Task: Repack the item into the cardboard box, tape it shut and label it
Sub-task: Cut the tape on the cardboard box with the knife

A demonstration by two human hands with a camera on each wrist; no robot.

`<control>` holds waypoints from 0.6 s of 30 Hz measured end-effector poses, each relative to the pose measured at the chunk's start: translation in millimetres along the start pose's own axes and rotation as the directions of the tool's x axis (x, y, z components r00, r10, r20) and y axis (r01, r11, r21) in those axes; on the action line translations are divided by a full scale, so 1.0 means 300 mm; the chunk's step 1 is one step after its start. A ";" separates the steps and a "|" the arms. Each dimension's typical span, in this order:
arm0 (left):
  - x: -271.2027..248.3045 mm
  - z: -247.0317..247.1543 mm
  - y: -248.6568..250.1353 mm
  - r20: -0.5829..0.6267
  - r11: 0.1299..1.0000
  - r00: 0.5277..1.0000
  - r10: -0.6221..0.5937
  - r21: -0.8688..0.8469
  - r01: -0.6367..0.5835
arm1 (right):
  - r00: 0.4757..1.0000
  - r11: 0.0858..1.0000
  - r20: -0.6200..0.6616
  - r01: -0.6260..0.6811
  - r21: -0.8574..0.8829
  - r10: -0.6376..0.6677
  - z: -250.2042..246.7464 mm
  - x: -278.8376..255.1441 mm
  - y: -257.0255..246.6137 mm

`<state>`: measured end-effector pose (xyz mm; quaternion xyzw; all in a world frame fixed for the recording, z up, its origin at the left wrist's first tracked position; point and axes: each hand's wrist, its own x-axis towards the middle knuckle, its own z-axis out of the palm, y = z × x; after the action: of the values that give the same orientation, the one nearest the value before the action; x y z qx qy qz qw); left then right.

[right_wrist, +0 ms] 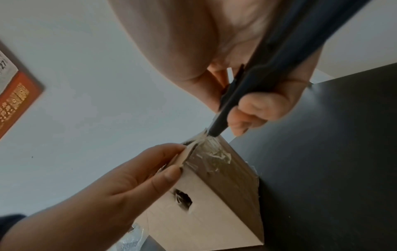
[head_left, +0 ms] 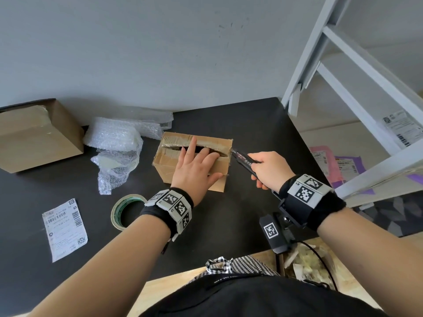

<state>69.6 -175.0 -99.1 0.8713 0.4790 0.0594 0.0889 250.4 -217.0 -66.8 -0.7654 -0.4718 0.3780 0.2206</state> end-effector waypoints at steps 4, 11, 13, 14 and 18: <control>0.013 -0.002 0.001 0.021 1.000 1.000 -0.019 -0.009 0.019 | 0.998 0.993 0.029 -0.059 0.104 0.057 0.021 0.022 -0.016; 0.006 0.001 -0.008 0.021 1.000 1.000 -0.004 -0.026 0.005 | 0.993 0.977 -0.076 0.079 -0.198 -0.096 -0.066 -0.026 -0.002; 0.009 0.002 -0.009 0.015 1.000 1.000 -0.005 -0.027 0.005 | 0.990 0.979 -0.088 0.097 -0.181 -0.114 -0.069 -0.028 0.000; 0.008 0.003 -0.009 0.012 1.000 1.000 -0.004 -0.027 0.004 | 0.991 0.979 -0.073 0.101 -0.176 -0.115 -0.063 -0.029 -0.002; 0.004 0.004 -0.011 0.018 0.999 1.000 -0.008 -0.031 0.008 | 0.994 0.978 -0.045 0.092 -0.187 -0.102 -0.034 -0.020 -0.004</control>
<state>67.7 -172.4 -100.9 0.8684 0.4807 0.0586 0.1070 256.1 -221.6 -57.3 -0.7688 -0.5353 0.3002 0.1795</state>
